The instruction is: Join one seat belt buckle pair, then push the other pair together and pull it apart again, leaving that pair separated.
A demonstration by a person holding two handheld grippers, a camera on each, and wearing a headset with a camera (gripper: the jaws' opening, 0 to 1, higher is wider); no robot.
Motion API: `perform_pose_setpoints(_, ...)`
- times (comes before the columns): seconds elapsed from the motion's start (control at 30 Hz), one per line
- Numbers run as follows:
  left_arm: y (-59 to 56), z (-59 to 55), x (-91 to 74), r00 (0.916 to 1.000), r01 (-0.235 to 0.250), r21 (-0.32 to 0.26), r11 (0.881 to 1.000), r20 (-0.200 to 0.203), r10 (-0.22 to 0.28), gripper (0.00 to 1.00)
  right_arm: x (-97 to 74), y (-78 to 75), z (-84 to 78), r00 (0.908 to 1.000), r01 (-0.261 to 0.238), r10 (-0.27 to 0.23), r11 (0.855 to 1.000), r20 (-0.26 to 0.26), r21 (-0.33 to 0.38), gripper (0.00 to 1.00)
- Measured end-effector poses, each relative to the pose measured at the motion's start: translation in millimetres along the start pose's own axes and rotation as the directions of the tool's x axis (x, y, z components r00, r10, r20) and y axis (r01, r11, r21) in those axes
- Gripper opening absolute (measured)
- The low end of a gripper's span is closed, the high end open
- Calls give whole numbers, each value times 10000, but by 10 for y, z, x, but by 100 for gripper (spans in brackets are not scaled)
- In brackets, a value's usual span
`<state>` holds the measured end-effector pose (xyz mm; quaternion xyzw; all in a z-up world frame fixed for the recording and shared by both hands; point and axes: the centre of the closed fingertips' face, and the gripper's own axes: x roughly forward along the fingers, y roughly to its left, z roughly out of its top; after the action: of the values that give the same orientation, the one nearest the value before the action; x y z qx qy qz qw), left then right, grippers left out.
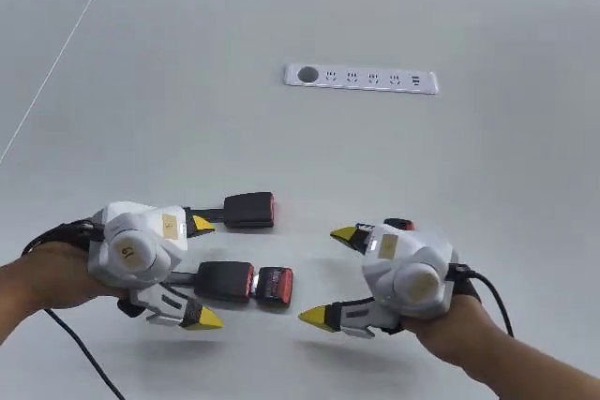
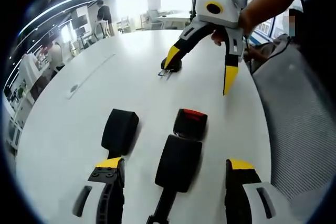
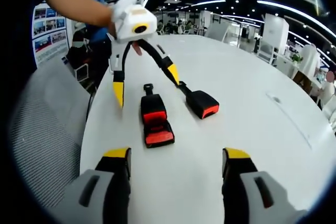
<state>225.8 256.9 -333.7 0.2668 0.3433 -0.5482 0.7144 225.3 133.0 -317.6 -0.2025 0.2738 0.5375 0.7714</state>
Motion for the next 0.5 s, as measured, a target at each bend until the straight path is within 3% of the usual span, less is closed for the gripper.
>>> perform_pose_setpoints(0.23, 224, 92, -29, 9995, -317, 241, 9992, 53, 316, 81, -225, -247, -68, 9995, 315, -316, 9995, -54, -73, 71)
perform_pose_setpoints(0.5, 589, 306, -91, 9977, -669, 754, 9949, -17, 672, 77, -368, -624, -325, 9971, 373, -376, 9993, -660, -48, 71)
